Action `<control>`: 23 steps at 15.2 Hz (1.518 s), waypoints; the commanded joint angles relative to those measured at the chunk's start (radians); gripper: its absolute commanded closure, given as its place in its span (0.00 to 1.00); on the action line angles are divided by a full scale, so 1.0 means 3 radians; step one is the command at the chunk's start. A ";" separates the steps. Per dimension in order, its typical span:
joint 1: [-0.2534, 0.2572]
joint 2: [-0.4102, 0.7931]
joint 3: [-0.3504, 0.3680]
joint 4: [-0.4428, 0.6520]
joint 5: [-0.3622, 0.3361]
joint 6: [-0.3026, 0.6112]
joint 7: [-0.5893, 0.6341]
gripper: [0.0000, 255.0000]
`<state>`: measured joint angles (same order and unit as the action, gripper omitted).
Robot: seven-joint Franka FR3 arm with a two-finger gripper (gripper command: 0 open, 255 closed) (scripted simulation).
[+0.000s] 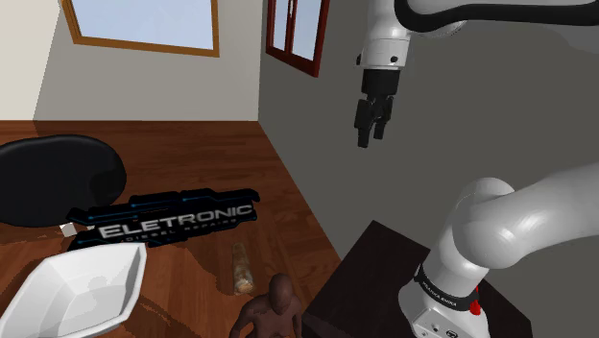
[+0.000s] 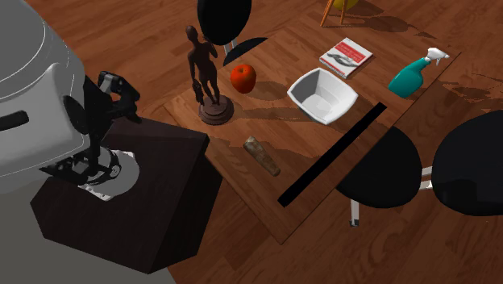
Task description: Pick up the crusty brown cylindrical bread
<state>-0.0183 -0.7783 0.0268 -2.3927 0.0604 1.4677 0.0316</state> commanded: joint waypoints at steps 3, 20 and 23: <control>0.0010 0.0060 0.0120 -0.0133 0.0076 0.0205 0.0164 0.00; 0.0010 0.1570 0.1118 -0.0432 0.0337 0.2095 0.1586 0.00; -0.0025 0.1990 0.1256 -0.0325 0.0209 0.2400 0.1899 0.00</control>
<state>-0.0222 -0.2219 0.3906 -2.4967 0.1362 2.1533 0.5690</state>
